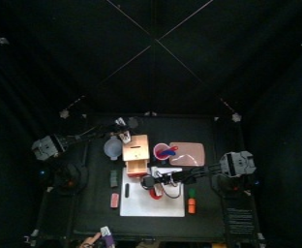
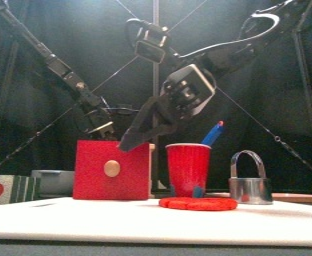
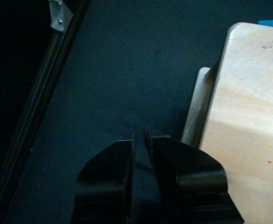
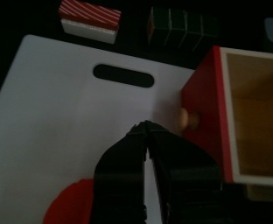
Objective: Get the cutter from the drawer then cut the dough then place the extra dough in the bowl
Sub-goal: Shut the drawer
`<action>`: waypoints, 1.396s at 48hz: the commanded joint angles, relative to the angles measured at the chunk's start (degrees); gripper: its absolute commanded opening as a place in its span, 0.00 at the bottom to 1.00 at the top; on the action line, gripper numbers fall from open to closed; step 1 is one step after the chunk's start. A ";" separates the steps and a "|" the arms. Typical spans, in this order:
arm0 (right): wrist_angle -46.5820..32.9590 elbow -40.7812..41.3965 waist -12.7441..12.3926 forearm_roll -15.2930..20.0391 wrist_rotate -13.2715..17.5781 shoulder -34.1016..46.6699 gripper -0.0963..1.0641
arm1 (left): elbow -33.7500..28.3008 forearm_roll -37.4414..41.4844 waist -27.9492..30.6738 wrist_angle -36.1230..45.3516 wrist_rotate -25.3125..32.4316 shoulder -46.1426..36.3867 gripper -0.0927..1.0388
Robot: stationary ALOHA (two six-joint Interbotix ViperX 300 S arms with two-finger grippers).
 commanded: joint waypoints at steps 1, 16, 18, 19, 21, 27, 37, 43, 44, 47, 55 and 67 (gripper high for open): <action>0.79 -4.66 -0.53 0.00 0.26 1.14 0.31 | -2.72 -4.48 -0.26 0.26 4.22 1.05 0.61; 4.31 -9.58 -2.11 -1.49 -0.18 4.83 0.31 | -5.45 -8.70 -0.26 1.41 9.67 3.69 0.61; 4.48 -10.20 -2.72 -2.02 0.26 5.27 0.31 | -5.54 -8.70 -0.26 1.32 9.76 3.87 0.61; 4.48 -10.46 -3.08 -2.20 0.26 5.45 0.31 | -5.63 -8.70 -0.26 1.23 9.76 3.96 0.61; 4.75 -11.07 -3.52 -2.64 0.35 5.71 0.31 | -5.80 -8.61 -0.26 1.41 9.84 4.13 0.61; 4.83 -12.74 -5.10 -2.46 0.44 7.12 0.31 | -6.94 -7.91 -1.32 2.02 10.02 5.01 0.61; 4.66 -15.21 -7.12 -2.64 0.26 8.79 0.31 | -8.61 -7.82 -2.72 2.20 10.11 6.15 0.60; 4.22 -16.44 -8.35 -3.34 -0.09 9.32 0.31 | -9.76 -7.73 -2.81 2.20 10.20 6.50 0.60; 4.13 -16.61 -8.53 -3.60 -0.09 9.32 0.31 | -9.93 -7.73 -2.81 2.20 10.20 6.59 0.60; 4.13 -17.05 -9.23 -4.13 -0.09 9.58 0.31 | -10.55 -7.82 -2.81 2.29 10.20 6.86 0.60; 4.04 -17.58 -11.34 -5.71 0.09 10.02 0.31 | -12.30 -7.29 -3.34 2.20 10.46 7.91 0.60; 2.29 -17.75 -14.41 -7.47 -0.18 10.20 0.31 | -14.77 -6.59 -3.16 1.41 11.16 9.84 0.60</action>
